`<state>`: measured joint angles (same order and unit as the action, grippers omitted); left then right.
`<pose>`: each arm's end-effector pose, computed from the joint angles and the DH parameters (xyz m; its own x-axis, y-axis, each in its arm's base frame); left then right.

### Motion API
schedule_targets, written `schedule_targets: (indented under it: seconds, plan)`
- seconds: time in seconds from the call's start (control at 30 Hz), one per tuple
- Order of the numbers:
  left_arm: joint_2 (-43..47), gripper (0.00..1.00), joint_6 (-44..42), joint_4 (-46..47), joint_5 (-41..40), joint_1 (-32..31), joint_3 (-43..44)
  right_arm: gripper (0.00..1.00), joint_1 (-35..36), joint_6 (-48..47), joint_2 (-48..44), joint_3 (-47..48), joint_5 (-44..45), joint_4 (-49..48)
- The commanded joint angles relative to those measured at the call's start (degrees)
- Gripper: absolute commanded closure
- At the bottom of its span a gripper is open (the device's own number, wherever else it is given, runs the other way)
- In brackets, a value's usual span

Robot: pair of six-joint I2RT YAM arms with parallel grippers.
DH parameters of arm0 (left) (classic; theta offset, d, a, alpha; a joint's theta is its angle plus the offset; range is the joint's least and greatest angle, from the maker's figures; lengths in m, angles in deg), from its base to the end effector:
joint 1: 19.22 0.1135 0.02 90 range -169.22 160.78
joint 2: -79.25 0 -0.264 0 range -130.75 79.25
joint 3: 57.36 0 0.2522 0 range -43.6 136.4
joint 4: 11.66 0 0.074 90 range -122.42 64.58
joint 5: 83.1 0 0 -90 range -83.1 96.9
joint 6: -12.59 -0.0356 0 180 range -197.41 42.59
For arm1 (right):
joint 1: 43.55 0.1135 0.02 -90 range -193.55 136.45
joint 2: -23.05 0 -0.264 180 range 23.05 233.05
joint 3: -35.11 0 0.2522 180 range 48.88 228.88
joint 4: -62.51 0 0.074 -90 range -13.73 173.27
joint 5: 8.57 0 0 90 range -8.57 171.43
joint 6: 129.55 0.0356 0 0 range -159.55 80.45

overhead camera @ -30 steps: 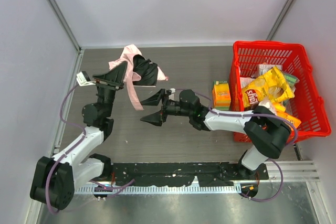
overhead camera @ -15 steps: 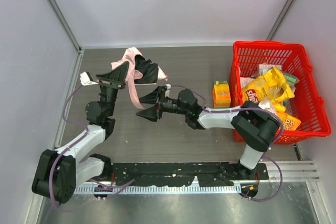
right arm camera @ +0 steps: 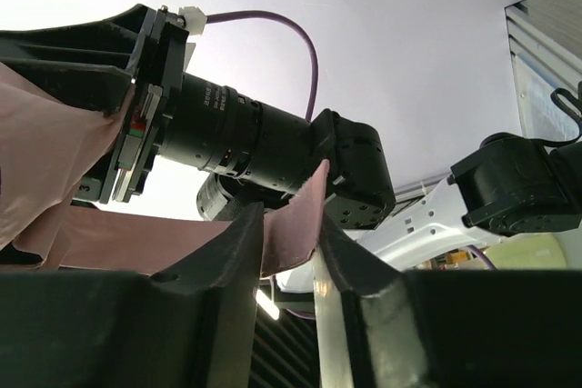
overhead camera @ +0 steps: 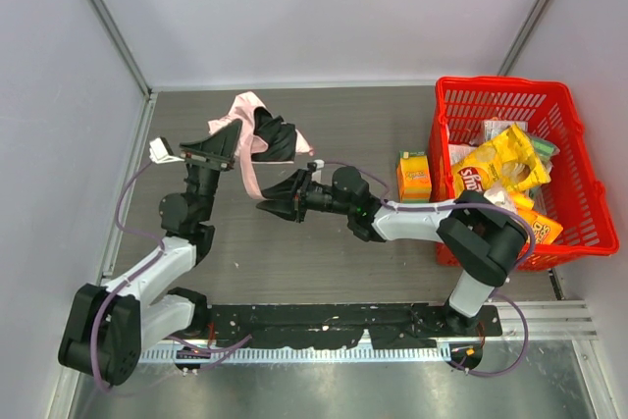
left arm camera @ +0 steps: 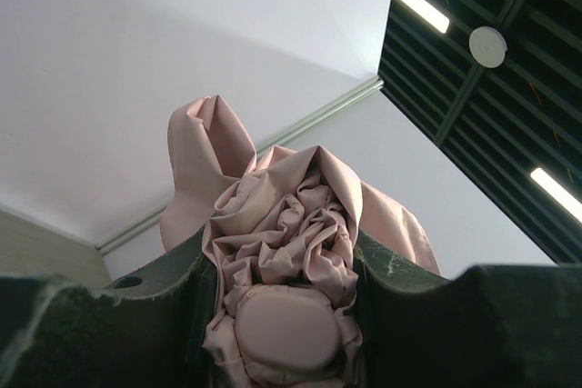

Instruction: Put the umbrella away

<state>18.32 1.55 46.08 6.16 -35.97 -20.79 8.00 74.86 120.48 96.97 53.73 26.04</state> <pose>0.2041 -0.0609 0.3005 -0.1718 -0.9732 -0.1529 0.5703 0.0283 -0.8209 0.2139 0.2960 0.2302 -0.8986 0.1648 0.4066 0.3971 -0.0883 0.9135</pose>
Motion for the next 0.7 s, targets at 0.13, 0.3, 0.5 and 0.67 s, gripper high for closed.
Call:
schedule_targets:
  seconds: [0.13, 0.3, 0.5, 0.67]
  plan:
    - [3.09, 1.0, -0.91, 17.0, 3.19, 0.49, -0.04, 0.99, -0.4, 25.17, -3.21, 0.42, 0.72, -1.09]
    - [6.07, 1.0, 3.99, 12.54, 1.88, 1.11, -2.06, 0.99, -2.94, 15.17, -1.98, 3.05, -4.2, 0.31]
    - [6.43, 1.0, 22.35, 8.3, 5.66, 0.32, -2.06, 0.99, -7.6, -7.4, 2.84, 10.95, -6.58, 1.14]
    - [12.39, 1.0, 33.45, -8.79, 9.86, -0.65, -4.53, 0.99, -9.0, -22.02, 8.82, 17.64, -4.47, -4.07]
